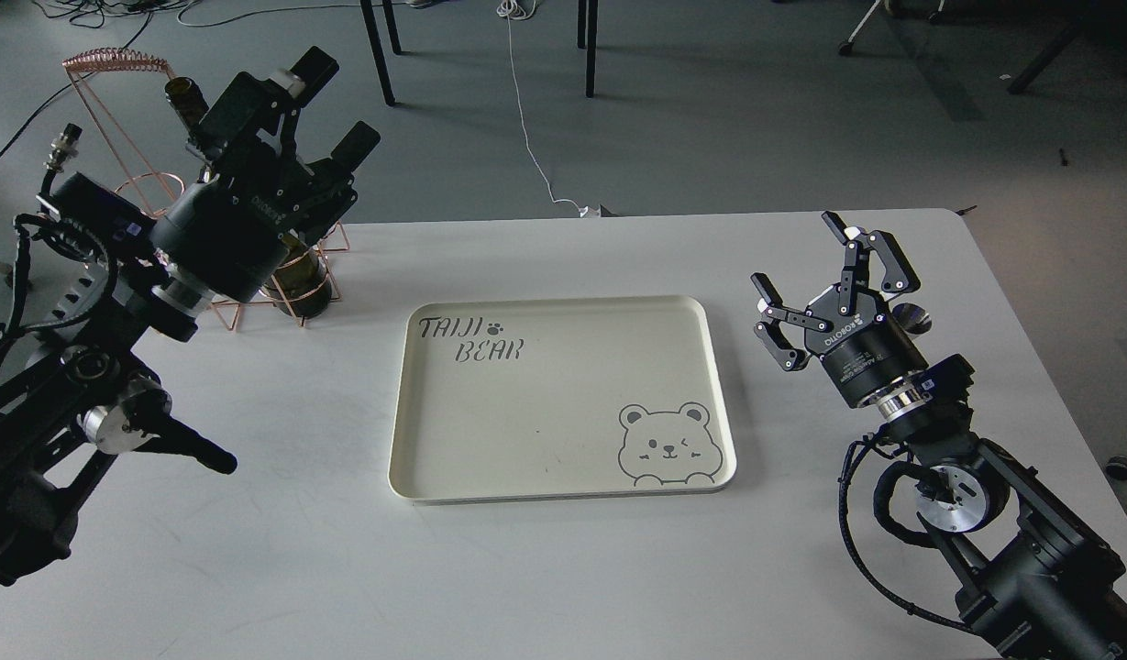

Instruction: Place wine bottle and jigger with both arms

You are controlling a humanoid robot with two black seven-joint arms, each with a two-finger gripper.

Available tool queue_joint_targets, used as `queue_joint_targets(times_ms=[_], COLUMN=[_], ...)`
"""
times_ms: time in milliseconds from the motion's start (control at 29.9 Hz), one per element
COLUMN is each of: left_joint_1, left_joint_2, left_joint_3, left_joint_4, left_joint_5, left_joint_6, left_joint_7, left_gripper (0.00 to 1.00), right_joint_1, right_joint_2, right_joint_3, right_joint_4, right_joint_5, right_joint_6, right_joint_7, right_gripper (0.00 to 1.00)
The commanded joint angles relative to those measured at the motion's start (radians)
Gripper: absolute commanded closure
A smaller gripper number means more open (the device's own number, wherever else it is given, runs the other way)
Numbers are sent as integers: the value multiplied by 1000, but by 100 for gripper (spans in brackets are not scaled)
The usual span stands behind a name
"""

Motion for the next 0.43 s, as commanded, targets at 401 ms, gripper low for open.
queue_joint_targets(times_ms=[401], left_joint_1=[290], left_joint_2=[-219], left_joint_3=[-163], left_joint_4=[127], left_joint_5=[-79], left_joint_6=[-109], left_joint_7=[120], left_gripper=[1], right_joint_1=[-56], right_joint_2=[1], right_joint_3=[-14], right_joint_4=[0], right_joint_5=[1], right_joint_6=[0], right_joint_7=[60], right_gripper=[1])
